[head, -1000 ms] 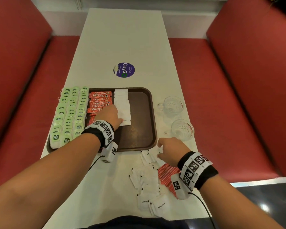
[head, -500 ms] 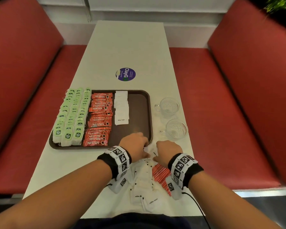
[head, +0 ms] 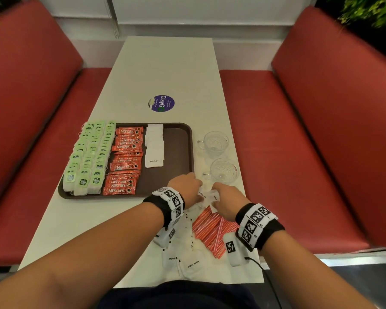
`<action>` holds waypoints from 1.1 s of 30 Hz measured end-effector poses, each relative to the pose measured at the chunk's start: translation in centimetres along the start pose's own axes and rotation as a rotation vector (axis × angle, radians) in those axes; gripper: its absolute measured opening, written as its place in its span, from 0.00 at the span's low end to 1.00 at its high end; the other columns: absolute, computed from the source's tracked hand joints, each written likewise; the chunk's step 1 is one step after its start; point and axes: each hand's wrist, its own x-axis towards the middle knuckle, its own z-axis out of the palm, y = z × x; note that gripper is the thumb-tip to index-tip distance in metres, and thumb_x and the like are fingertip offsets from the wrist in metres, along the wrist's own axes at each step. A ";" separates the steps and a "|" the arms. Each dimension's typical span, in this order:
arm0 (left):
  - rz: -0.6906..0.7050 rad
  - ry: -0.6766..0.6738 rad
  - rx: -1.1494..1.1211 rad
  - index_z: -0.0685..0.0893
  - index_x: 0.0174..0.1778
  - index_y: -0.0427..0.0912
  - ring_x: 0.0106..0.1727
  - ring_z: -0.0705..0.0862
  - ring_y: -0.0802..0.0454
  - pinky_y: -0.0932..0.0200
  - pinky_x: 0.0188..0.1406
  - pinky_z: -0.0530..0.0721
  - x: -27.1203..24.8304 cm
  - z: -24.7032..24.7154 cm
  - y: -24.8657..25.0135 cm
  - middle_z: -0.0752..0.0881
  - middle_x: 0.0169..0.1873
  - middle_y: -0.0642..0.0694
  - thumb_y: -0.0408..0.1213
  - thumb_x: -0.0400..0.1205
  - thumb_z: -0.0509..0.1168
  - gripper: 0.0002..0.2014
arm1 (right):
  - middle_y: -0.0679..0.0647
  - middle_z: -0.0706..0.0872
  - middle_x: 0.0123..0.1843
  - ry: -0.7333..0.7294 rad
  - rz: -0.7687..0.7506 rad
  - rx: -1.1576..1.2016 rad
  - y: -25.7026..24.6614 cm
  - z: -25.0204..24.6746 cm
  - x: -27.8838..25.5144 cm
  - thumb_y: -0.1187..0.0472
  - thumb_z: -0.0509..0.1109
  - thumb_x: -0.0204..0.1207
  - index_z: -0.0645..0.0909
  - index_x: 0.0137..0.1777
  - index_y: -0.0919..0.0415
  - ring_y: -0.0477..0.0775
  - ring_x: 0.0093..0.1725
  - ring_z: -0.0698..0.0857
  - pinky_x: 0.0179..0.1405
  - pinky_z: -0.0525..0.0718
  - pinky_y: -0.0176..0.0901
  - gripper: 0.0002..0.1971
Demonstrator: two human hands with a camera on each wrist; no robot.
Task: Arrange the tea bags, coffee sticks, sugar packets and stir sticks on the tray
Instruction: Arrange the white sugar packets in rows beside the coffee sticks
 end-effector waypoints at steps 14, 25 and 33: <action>0.129 -0.019 -0.089 0.82 0.45 0.52 0.44 0.83 0.52 0.56 0.44 0.81 -0.9 -1.5 -1.0 0.84 0.39 0.54 0.48 0.80 0.71 0.06 | 0.61 0.88 0.47 -0.030 -0.034 0.179 0.5 -0.7 -0.7 0.64 0.58 0.76 0.67 0.42 0.52 0.63 0.43 0.87 0.42 0.87 0.55 0.05; 0.187 -0.111 -0.210 0.85 0.44 0.55 0.43 0.81 0.57 0.58 0.43 0.78 -3.6 -2.1 -6.4 0.82 0.39 0.59 0.54 0.77 0.73 0.09 | 0.50 0.85 0.53 -0.085 -0.128 0.115 -3.2 0.8 0.6 0.48 0.75 0.75 0.81 0.56 0.49 0.50 0.52 0.85 0.53 0.85 0.46 0.13; 0.209 0.121 -0.430 0.86 0.44 0.56 0.34 0.80 0.64 0.64 0.32 0.75 -5.8 -3.5 -9.2 0.83 0.32 0.58 0.52 0.77 0.74 0.06 | 0.40 0.80 0.37 0.000 -0.272 0.175 -7.6 1.3 1.7 0.51 0.71 0.82 0.74 0.36 0.39 0.39 0.37 0.78 0.35 0.72 0.32 0.13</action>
